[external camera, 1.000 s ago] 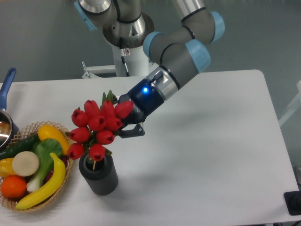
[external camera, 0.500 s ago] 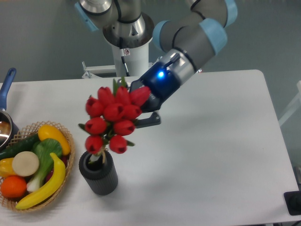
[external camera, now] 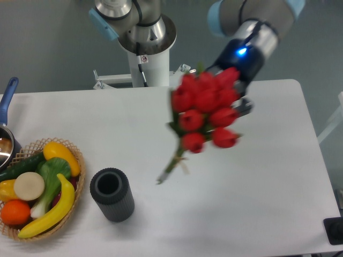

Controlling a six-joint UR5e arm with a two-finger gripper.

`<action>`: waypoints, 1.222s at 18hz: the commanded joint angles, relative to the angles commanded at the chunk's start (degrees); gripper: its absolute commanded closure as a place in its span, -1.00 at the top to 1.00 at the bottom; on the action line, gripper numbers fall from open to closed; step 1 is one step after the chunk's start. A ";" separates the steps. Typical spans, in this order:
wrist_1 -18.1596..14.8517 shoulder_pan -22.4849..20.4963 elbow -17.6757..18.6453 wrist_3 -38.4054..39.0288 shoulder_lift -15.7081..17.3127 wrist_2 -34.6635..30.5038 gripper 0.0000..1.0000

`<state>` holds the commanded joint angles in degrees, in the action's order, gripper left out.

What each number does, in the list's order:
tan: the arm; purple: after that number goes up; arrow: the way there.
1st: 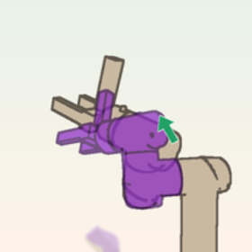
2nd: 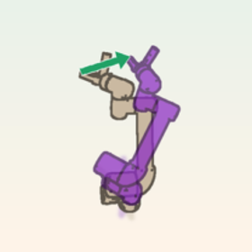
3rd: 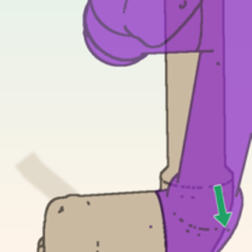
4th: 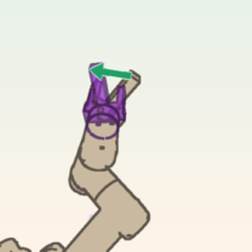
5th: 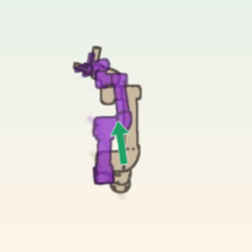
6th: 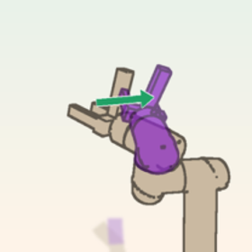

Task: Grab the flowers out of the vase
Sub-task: 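Carry the tulip bunch away from the vase over the empty table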

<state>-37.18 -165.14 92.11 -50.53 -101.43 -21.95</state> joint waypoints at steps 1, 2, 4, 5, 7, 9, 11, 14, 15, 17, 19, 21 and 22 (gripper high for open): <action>-0.09 -1.23 0.00 -0.79 0.09 -1.94 -1.00; -0.09 -1.67 0.17 -1.41 0.09 -3.61 -1.00; -0.17 -2.12 0.35 -3.68 0.26 -8.78 -1.00; -0.17 -2.73 0.87 -5.96 0.70 -12.20 -1.00; -0.52 -2.74 0.97 -8.96 0.97 -17.31 -0.96; -1.22 -2.30 1.66 -9.06 1.67 -23.71 -0.94; -2.19 -1.95 3.85 -9.32 1.67 -31.71 -1.00; -2.46 0.42 6.15 -9.32 0.36 -40.77 -1.00; -2.81 1.91 5.89 -9.32 -0.87 -44.02 -0.99; -3.69 5.34 4.84 -9.32 -2.45 -49.65 -0.93; -4.13 7.01 4.22 -9.32 -4.12 -54.05 -0.86; -5.97 9.30 3.35 -9.32 -5.01 -58.27 -0.84; -7.80 10.35 2.30 -9.32 -5.44 -59.86 -0.83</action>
<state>-44.98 -154.79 94.41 -59.85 -106.87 -81.81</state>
